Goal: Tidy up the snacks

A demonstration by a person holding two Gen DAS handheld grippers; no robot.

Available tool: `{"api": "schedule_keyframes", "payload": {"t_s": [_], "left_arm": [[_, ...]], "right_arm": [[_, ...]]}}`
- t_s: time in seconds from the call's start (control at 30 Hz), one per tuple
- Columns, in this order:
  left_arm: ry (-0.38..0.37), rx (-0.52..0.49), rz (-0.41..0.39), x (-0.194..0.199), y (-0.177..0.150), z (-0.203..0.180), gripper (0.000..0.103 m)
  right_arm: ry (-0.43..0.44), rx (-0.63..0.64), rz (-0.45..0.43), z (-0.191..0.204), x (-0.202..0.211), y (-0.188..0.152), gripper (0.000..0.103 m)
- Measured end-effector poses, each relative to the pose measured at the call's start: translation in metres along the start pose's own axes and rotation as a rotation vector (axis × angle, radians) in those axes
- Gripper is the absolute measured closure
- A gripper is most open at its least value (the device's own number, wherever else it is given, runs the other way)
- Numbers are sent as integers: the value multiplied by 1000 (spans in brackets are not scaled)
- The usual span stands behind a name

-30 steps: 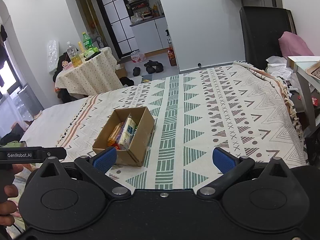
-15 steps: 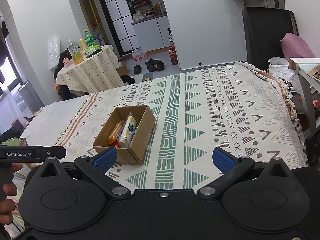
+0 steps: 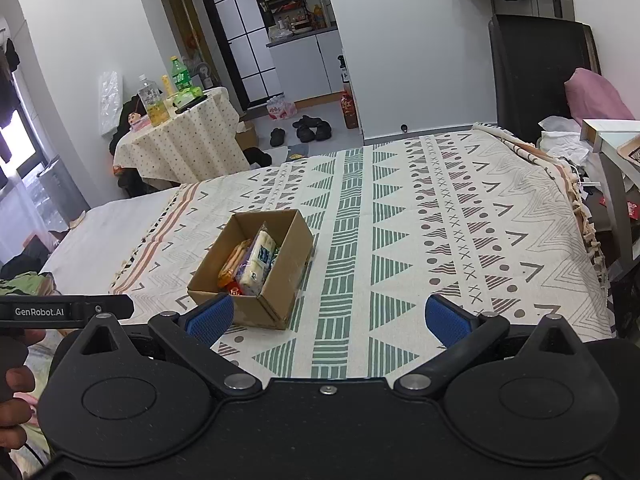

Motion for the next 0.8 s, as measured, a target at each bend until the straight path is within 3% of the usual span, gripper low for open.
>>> {"api": "schedule_keyframes", "payload": {"t_s": [0.8], "left_arm": [[3,-6,1,4,0,6,0]], "right_arm": [[3,35,6,6,-1,1,0]]}}
Point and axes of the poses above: each gripper's, at about its wrist camera, not at the fingertips, and x roughly against the way its jaws point, z to its left, y to its top, the point moved 9 cm from there along -x, roughly the way its jaws point, and after that the axes turned 15 degrees about -y, right-handed, at the moved point
